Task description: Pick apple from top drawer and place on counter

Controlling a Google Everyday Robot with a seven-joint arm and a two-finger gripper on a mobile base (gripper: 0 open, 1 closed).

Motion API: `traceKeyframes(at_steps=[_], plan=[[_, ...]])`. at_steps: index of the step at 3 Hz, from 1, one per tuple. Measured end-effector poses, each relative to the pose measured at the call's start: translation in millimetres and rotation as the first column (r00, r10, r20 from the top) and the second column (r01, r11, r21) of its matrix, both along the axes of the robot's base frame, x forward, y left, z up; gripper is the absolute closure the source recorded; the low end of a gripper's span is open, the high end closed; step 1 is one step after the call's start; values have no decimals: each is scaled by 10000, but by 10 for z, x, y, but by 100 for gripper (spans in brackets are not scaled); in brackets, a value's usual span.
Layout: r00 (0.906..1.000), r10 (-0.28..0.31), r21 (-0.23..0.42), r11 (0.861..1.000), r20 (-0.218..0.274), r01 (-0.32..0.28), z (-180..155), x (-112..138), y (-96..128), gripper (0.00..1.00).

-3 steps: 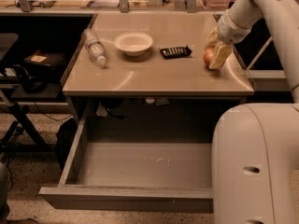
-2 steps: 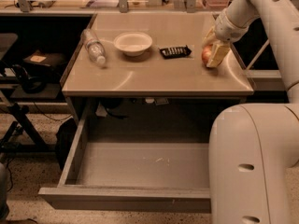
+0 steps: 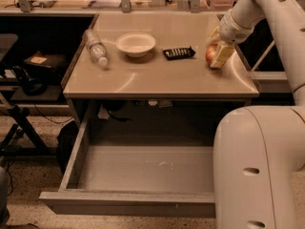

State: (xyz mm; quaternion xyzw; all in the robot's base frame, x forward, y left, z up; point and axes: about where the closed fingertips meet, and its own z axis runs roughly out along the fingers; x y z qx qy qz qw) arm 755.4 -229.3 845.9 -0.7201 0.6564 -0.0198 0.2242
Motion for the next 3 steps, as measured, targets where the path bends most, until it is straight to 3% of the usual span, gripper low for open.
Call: traceKeyframes(at_steps=[1,2,3], plan=[[10000,0,0,10000,0,0,0,0,0,12],[10000,0,0,10000,0,0,0,0,0,0],[10000,0,0,10000,0,0,0,0,0,0]])
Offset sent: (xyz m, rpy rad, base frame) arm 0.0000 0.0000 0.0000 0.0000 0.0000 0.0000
